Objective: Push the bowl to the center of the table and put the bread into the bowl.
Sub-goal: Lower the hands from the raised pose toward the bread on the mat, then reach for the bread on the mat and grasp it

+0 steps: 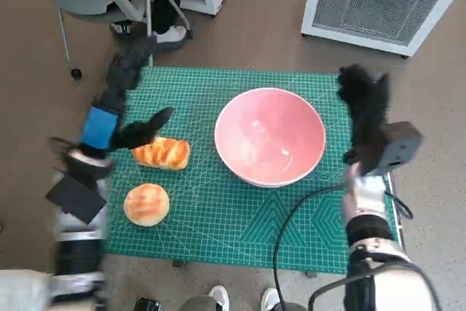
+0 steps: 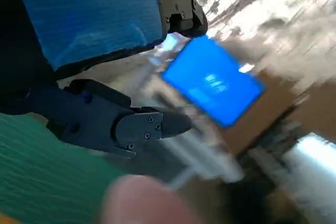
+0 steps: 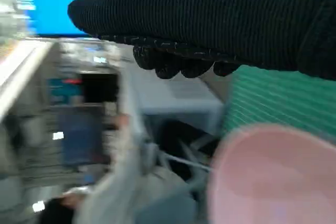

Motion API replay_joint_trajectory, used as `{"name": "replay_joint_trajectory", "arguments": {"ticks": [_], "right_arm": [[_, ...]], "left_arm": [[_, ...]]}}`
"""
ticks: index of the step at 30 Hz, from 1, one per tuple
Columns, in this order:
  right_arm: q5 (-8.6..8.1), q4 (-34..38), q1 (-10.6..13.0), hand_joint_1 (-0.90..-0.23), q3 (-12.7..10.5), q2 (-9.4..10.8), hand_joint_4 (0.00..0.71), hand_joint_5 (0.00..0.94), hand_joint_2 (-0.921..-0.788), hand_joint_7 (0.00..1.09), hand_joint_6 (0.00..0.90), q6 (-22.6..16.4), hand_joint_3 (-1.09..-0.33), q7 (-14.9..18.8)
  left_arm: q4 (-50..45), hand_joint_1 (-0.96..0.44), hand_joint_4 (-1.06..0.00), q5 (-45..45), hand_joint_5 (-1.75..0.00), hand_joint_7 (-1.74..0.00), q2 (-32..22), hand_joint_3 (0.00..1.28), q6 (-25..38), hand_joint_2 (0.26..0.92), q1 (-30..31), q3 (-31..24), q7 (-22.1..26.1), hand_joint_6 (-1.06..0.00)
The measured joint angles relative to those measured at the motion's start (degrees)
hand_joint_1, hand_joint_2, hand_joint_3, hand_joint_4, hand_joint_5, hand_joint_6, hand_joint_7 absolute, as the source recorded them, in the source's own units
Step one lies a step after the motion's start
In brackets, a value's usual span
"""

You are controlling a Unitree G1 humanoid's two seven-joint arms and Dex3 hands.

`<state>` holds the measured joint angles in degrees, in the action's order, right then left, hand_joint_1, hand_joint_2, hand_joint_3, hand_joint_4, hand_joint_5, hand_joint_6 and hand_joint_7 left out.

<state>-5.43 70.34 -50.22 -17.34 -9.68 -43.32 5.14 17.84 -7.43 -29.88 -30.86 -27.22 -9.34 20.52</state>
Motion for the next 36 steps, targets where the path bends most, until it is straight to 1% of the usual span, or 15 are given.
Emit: {"name": "replay_joint_trajectory", "arguments": {"ticks": [3,6,10,11,12,13,15,18,20,22,25,28,33,36], "right_arm": [[-0.02,-3.2,-0.1,-0.594,0.7,-0.4,0.323,0.01,-0.921,0.46,0.139,-5.7,-0.783,2.2],[-0.29,-6.5,-0.1,-0.594,1.7,-0.4,0.324,0.009,-0.921,0.46,0.14,-10.9,-0.778,5.1],[-1.37,-10.9,0.1,-0.587,3.5,-0.4,0.33,0.011,-0.921,0.44,0.136,-16.3,-0.779,9.6],[-1.75,-12.4,0.3,-0.585,4.1,-0.4,0.331,0.01,-0.921,0.44,0.135,-17.5,-0.78,11.0],[-2.22,-13.5,0.4,-0.583,4.6,-0.4,0.333,0.011,-0.921,0.44,0.136,-18.6,-0.78,12.2],[-2.91,-14.7,0.6,-0.583,5.1,-0.4,0.334,0.011,-0.921,0.44,0.136,-19.4,-0.779,13.3],[-4.1,-16.9,1.0,-0.587,6.0,-0.4,0.338,0.012,-0.921,0.43,0.141,-20.3,-0.772,15.5],[-6.0,-19.6,1.8,-0.593,7.1,-0.4,0.343,0.012,-0.921,0.43,0.149,-20.7,-0.763,18.1],[-6.93,-21.3,2.3,-0.599,7.7,-0.4,0.346,0.012,-0.921,0.42,0.152,-20.7,-0.757,19.3],[-7.48,-22.8,2.8,-0.602,8.3,-0.4,0.348,0.012,-0.921,0.42,0.154,-20.7,-0.754,19.8],[-7.51,-24.2,3.4,-0.601,8.7,-0.4,0.35,0.012,-0.921,0.42,0.156,-20.7,-0.753,19.8],[-6.93,-24.8,3.8,-0.595,8.8,-0.5,0.352,0.011,-0.921,0.42,0.157,-20.7,-0.755,19.5],[-5.67,-25.3,4.2,-0.592,8.8,-0.7,0.353,0.01,-0.921,0.41,0.159,-20.8,-0.761,18.7],[-5.43,-25.4,4.3,-0.592,8.8,-0.8,0.354,0.009,-0.921,0.41,0.161,-20.8,-0.764,18.1]], "left_arm": [[0.6,-0.46,-0.2,-2.2,0.0,-0.37,-5.3,0.27,1.4,0.921,-0.6,1.1,2.5,-0.07],[1.6,-0.44,-0.19,-2.9,0.0,-0.32,-8.9,0.18,3.1,0.921,-1.6,2.5,5.9,-0.09],[2.4,-0.39,-0.17,-2.9,0.0,-0.17,-12.2,0.06,6.3,0.909,-3.5,4.9,11.7,-0.16],[2.5,-0.38,-0.16,-2.8,0.0,-0.15,-12.9,0.04,7.6,0.904,-4.0,5.6,13.5,-0.17],[2.7,-0.36,-0.15,-2.8,0.0,-0.13,-13.5,0.02,8.8,0.886,-4.6,6.2,15.1,-0.18],[2.9,-0.36,-0.15,-2.8,0.0,-0.12,-13.9,0.02,10.0,0.879,-5.1,6.8,16.4,-0.19],[3.4,-0.34,-0.14,-2.8,0.0,-0.09,-14.5,0.01,11.9,0.854,-6.2,8.1,18.8,-0.2],[4.0,-0.3,-0.12,-3.2,0.0,-0.06,-14.9,0.0,14.2,0.814,-7.6,10.1,21.3,-0.21],[4.5,-0.26,-0.09,-3.8,0.0,-0.04,-15.0,0.0,15.7,0.785,-8.6,11.6,22.9,-0.2],[4.9,-0.24,-0.06,-4.5,0.0,-0.03,-15.0,0.0,17.6,0.769,-9.6,13.3,24.4,-0.18],[5.0,-0.21,-0.03,-6.3,0.0,-0.01,-15.0,0.0,21.1,0.75,-10.8,15.7,26.4,-0.17],[5.0,-0.2,-0.01,-8.8,0.0,0.0,-14.9,0.0,25.0,0.741,-12.1,18.3,27.9,-0.16],[4.8,-0.19,0.0,-13.4,0.0,0.0,-14.5,0.0,30.3,0.736,-14.1,22.3,29.0,-0.15],[4.7,-0.2,0.0,-15.8,0.0,0.0,-14.0,0.0,32.7,0.735,-15.2,24.4,29.1,-0.15]]}}
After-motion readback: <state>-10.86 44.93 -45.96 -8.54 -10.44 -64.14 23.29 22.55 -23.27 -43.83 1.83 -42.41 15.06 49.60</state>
